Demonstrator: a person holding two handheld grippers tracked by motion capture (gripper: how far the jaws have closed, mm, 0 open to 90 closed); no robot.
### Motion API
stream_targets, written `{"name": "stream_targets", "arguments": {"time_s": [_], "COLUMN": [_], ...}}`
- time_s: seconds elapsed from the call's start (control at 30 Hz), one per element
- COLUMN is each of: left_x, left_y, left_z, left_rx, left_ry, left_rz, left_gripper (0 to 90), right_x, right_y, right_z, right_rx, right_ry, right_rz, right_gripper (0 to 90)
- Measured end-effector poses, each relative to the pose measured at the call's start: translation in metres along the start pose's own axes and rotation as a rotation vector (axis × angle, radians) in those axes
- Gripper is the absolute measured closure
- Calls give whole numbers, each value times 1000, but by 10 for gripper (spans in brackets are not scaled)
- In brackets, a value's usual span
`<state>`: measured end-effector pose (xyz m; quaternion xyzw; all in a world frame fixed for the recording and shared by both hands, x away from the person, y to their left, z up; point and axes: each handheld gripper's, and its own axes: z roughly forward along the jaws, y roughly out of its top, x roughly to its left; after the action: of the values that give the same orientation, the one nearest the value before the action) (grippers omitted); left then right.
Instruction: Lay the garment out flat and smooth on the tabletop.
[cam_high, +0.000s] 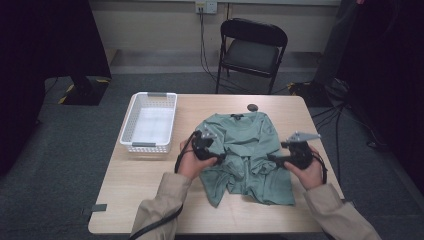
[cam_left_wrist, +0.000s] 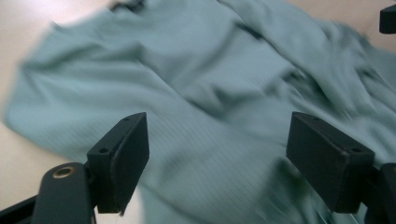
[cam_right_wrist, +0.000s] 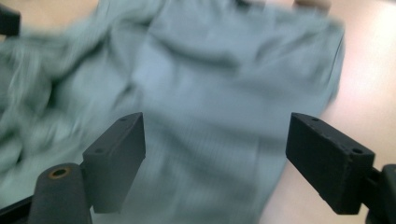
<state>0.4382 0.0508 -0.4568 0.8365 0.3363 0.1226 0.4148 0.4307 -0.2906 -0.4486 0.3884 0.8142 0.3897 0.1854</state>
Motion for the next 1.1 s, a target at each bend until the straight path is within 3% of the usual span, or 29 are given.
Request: {"name": "stream_targets", "arguments": {"time_s": [0.07, 0.1, 0.13, 0.17, 0.33, 0.4, 0.6, 1.1], "left_x": [-11, -11, -16, -24, -34, -35, -36, -37], "left_y": [-16, -16, -24, -35, -49, -55, -59, -60], "left_z": [-2, -2, -2, -4, -4, -2, -2, -2], "left_rx": [12, 12, 17, 19, 37, 60, 45, 41], "left_ry": [-11, -11, -15, -10, 12, 14, 6, 18], "left_rz": [19, 19, 24, 50, 68, 77, 91, 91], "left_gripper": [209, 209, 209, 209, 194, 181, 155, 141], "right_x": [8, 8, 16, 19, 29, 30, 26, 26], "right_y": [-24, -24, -44, -51, -71, -75, -82, -84], "right_z": [-9, -9, -17, -19, -25, -25, -24, -23], "right_rx": [1, 1, 20, 33, 68, 73, 78, 58], "right_ry": [-10, -10, -22, -25, -34, -51, -52, -58], "right_rz": [20, 20, 26, 21, 19, 17, 49, 53], "right_gripper": [176, 176, 179, 179, 193, 187, 165, 156]}}
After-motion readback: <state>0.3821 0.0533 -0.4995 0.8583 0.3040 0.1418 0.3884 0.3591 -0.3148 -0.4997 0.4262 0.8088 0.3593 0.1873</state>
